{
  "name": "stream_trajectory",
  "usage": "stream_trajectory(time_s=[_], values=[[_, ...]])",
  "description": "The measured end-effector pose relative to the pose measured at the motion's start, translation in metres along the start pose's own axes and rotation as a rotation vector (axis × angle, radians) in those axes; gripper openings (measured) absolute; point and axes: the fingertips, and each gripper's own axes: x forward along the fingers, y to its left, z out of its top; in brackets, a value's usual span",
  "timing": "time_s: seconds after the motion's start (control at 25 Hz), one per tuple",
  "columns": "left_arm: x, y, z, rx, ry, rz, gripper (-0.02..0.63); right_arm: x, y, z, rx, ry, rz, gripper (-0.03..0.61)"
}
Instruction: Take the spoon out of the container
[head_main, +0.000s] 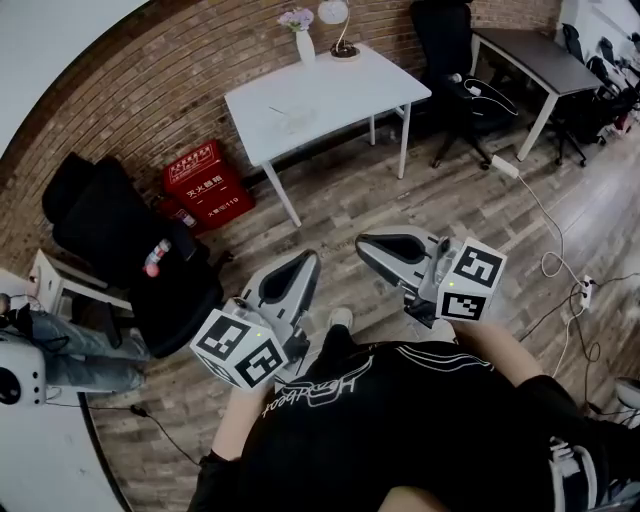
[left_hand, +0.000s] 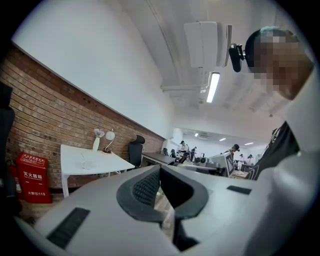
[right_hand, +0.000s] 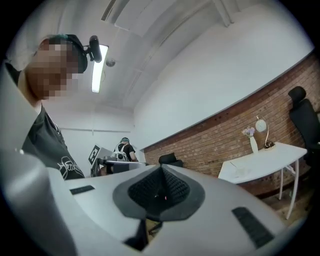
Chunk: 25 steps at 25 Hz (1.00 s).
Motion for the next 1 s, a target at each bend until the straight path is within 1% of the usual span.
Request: stream_trajectory(time_s=[0.08, 0.16, 0.28, 0.44, 0.56, 0.72, 1.0], values=[[0.003, 0.006, 0.003, 0.000, -0.001, 0.004, 0.006, 0.004, -0.001, 0.005, -0.002, -0.022, 0.032, -0.003], [0.006, 0.014, 0.006, -0.002, -0.003, 0.006, 0.006, 0.009, -0.005, 0.007, 0.002, -0.022, 0.052, -0.002], [0.013, 0.024, 0.002, -0.001, -0.005, 0.006, 0.006, 0.014, -0.018, 0.002, -0.007, -0.020, 0.047, -0.002], [0.028, 0.047, 0.000, -0.005, 0.001, 0.004, 0.006, 0.029, -0.040, -0.001, 0.019, -0.020, 0.062, -0.002], [0.043, 0.077, 0.009, -0.023, 0.004, 0.007, 0.006, 0.049, -0.069, 0.001, 0.031, 0.000, 0.044, -0.002], [0.068, 0.120, 0.020, -0.049, 0.002, 0.009, 0.006, 0.073, -0.112, 0.006, 0.065, 0.001, 0.015, -0.002], [0.134, 0.223, 0.049, -0.089, 0.018, 0.000, 0.006, 0.128, -0.219, 0.023, 0.098, 0.016, -0.054, -0.002]])
